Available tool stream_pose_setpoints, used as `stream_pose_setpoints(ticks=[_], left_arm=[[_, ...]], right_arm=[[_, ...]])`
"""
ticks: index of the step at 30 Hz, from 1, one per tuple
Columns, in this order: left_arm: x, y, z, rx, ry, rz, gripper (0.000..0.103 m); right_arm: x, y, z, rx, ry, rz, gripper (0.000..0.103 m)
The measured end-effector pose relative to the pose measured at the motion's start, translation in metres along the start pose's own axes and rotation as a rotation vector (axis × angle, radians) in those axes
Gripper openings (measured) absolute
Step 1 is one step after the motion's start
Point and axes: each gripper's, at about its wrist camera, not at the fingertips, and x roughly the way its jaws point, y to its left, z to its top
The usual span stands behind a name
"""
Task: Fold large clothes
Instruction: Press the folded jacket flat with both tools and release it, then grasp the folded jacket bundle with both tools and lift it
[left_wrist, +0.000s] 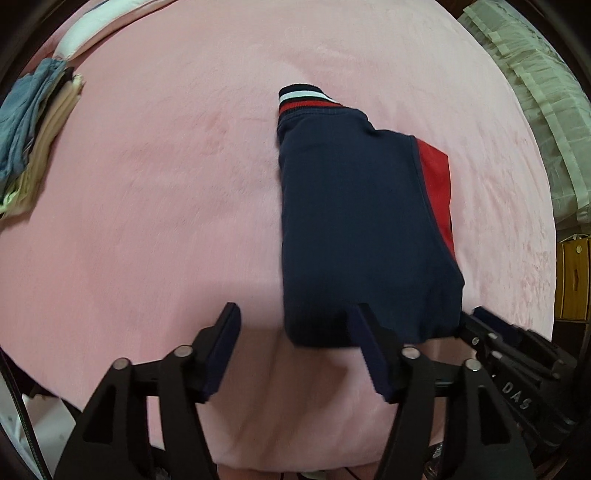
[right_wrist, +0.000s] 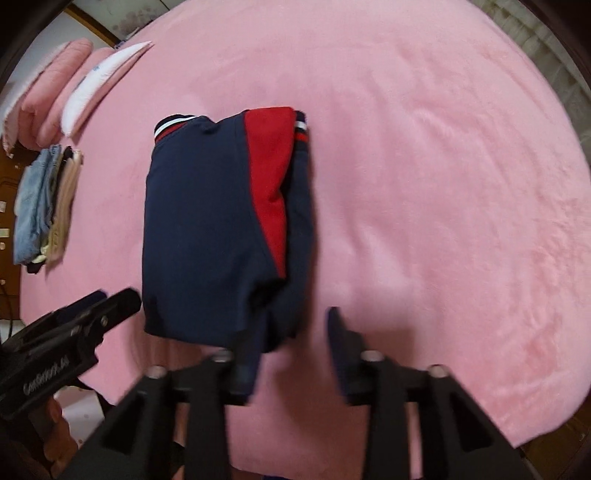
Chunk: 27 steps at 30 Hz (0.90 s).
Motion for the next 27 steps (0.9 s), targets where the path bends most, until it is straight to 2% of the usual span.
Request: stream_pose_setpoints(ticks=[3,7,10,12,16,27], left_arm=[[-0.009,-0.002,-0.009,0.004,-0.012,0.043,0.072],[-0.022,0.003,-0.013,-0.007,0.006,0.022,0.072],[-0.034,0.007,-0.011,-0.013,-0.006,0.01,0.073],[-0.041,0.009,-0.012,-0.015,-0.024,0.003,0.077],[-0.051,0.01,-0.01,-0.016,-0.058,-0.015,0.077],[-0.032,0.01,-0.003,-0.028,-0.026,-0.024,0.077]], right_arm=[[-0.013,-0.001,0.0,-0.003,-0.002,-0.028,0.06],[-0.034,-0.005,0.002,-0.011,-0.016,-0.022,0.071],[-0.049,-0.001,0.004,-0.05,-0.028,-0.039,0.073],[-0.056,0.002,0.005,-0.079,-0.032,-0.043,0.074],[-0.056,0.014,0.008,-0.127,-0.034,-0.033,0.074],[-0.033,0.012,0.012,-0.127,0.03,-0.016,0.074]])
